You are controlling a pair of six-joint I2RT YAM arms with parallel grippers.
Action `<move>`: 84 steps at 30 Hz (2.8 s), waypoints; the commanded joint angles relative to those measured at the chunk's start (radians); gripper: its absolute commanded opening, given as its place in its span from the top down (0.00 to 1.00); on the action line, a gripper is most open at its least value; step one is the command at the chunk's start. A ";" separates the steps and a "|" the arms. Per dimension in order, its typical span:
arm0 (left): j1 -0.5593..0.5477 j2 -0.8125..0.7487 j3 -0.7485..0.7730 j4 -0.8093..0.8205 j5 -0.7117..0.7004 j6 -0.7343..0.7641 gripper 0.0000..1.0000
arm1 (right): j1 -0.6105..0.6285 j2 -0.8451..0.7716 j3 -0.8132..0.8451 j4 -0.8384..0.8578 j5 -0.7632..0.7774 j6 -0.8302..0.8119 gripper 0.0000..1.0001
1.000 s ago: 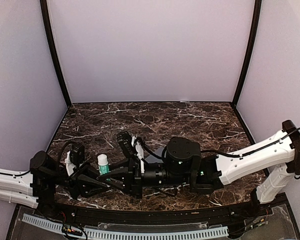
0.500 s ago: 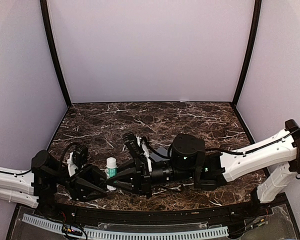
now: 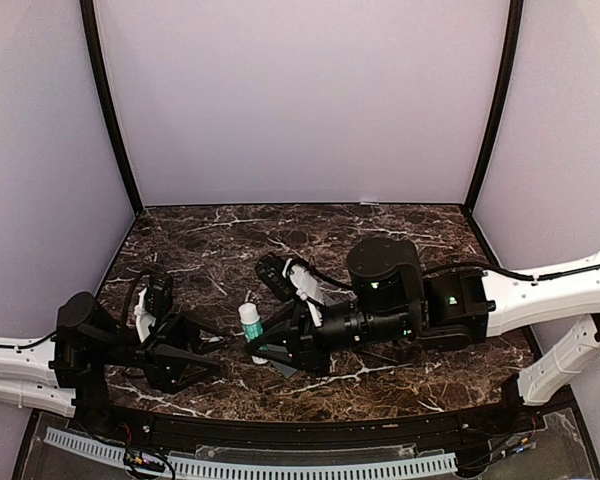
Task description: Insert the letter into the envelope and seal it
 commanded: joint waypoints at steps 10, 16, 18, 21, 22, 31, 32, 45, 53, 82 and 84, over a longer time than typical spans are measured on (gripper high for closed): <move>-0.002 0.076 0.047 -0.054 -0.116 0.053 0.37 | 0.022 0.087 0.091 -0.202 -0.051 -0.074 1.00; -0.002 0.114 0.057 -0.051 -0.119 0.058 0.47 | 0.025 0.106 0.104 -0.203 -0.052 -0.075 1.00; -0.002 0.128 0.061 -0.050 -0.116 0.058 0.49 | 0.025 0.120 0.113 -0.210 -0.057 -0.077 1.00; -0.002 0.138 0.064 -0.048 -0.111 0.058 0.50 | 0.025 0.136 0.126 -0.216 -0.057 -0.078 1.00; -0.002 0.143 0.065 -0.046 -0.109 0.058 0.50 | 0.024 0.139 0.128 -0.219 -0.056 -0.078 1.00; -0.002 0.174 0.083 -0.058 -0.114 0.059 0.91 | 0.025 0.145 0.121 -0.207 -0.024 -0.075 1.00; -0.003 0.174 0.082 -0.058 -0.118 0.057 0.96 | 0.025 0.144 0.119 -0.202 -0.014 -0.075 1.00; -0.002 0.185 0.048 0.131 -0.378 -0.141 1.00 | 0.031 -0.015 -0.262 0.409 0.309 -0.109 0.33; -0.003 0.286 0.136 0.162 -0.592 -0.285 1.00 | 0.040 0.023 -0.403 0.895 0.502 -0.354 0.32; -0.009 0.337 0.285 0.106 -0.573 -0.346 1.00 | 0.062 0.292 -0.259 1.279 0.670 -0.691 0.55; -0.012 0.338 0.288 0.103 -0.571 -0.342 1.00 | 0.059 0.289 -0.258 1.272 0.671 -0.694 0.57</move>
